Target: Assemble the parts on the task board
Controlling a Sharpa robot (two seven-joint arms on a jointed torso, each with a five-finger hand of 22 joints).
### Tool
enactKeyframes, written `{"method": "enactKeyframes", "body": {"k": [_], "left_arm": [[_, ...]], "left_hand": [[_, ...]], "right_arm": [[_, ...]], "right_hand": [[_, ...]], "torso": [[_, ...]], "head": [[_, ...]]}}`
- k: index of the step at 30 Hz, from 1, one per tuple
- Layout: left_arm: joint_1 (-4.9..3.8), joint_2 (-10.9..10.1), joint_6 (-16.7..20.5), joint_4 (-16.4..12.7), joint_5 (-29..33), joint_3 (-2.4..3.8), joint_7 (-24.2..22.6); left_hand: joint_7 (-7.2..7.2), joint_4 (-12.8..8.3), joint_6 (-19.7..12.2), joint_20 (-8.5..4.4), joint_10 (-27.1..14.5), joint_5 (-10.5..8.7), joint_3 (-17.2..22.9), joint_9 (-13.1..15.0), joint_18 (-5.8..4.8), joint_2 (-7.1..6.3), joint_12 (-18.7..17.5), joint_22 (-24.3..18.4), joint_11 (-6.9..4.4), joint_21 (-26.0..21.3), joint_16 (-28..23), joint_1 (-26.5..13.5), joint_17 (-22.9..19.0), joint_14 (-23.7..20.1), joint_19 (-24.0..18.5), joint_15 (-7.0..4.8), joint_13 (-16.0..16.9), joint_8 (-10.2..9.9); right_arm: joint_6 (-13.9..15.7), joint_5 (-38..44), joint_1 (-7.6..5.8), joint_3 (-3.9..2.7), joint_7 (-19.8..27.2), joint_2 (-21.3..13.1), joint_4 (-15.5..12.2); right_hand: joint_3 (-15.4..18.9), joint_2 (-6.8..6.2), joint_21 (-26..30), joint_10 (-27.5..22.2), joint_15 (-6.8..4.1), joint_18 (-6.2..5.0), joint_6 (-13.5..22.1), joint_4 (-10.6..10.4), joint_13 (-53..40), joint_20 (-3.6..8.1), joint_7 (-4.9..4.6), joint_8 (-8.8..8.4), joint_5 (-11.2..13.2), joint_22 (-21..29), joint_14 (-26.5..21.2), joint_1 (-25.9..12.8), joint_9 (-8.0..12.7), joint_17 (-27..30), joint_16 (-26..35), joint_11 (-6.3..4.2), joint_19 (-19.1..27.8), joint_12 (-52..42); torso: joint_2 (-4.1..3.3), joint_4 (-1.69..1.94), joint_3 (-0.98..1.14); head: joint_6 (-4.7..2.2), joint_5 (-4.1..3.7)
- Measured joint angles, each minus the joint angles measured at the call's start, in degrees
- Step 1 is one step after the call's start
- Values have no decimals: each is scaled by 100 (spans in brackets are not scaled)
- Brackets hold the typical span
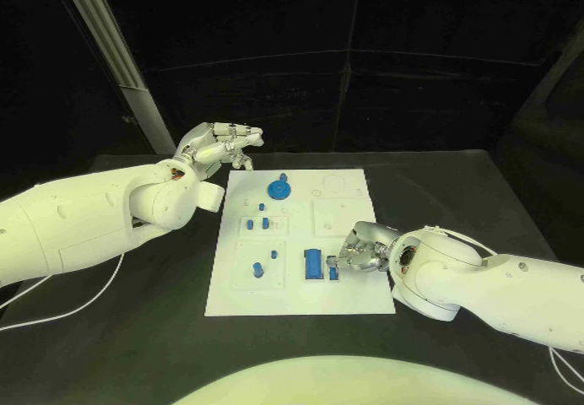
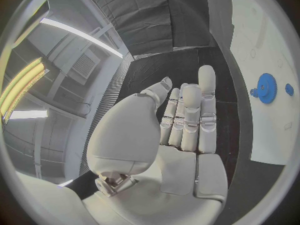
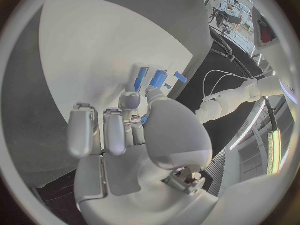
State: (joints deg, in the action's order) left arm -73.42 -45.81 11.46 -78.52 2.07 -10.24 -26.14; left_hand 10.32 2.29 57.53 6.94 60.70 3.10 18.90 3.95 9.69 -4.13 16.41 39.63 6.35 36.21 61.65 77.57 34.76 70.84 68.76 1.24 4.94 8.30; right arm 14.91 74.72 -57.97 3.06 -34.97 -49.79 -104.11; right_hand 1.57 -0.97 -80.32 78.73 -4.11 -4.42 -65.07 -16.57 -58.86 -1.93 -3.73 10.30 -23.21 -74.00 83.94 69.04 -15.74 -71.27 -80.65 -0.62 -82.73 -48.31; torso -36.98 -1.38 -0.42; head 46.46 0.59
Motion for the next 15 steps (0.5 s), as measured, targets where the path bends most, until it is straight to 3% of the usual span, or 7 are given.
{"method": "enactKeyframes", "body": {"k": [6, 15], "left_arm": [[-1, -2, -1, -2, 0, 0, 3], [-1, -4, -4, -4, 0, 0, 12]], "left_hand": [[0, 0, 0, 0, 0, 0, 0, 0, -1, 0, 0, 0, 0, 0, 0, 0, 0, 0, 0, 0, 0, 0], [0, 0, 0, 0, 0, 0, 0, 0, 0, 0, 0, 0, 0, 0, 0, 0, 0, 0, 0, 0, 0, 0]], "right_arm": [[-59, 66, 0, 0, -37, 28, 13], [-108, 123, 0, 0, -55, 18, -13]], "right_hand": [[337, 91, 0, 0, 0, -1, 0, 8, -22, 0, 0, 0, 926, 4, 0, -249, -51, 15, 0, 0, 0, 0], [591, 144, 0, -1, 0, -1, 0, -1, -61, 0, 0, 0, 1287, 5, 0, -391, -97, 14, 0, 0, 0, 0]], "torso": [[1, -2, 0], [3, -6, 2]], "head": [[4, 4], [9, 0]]}}
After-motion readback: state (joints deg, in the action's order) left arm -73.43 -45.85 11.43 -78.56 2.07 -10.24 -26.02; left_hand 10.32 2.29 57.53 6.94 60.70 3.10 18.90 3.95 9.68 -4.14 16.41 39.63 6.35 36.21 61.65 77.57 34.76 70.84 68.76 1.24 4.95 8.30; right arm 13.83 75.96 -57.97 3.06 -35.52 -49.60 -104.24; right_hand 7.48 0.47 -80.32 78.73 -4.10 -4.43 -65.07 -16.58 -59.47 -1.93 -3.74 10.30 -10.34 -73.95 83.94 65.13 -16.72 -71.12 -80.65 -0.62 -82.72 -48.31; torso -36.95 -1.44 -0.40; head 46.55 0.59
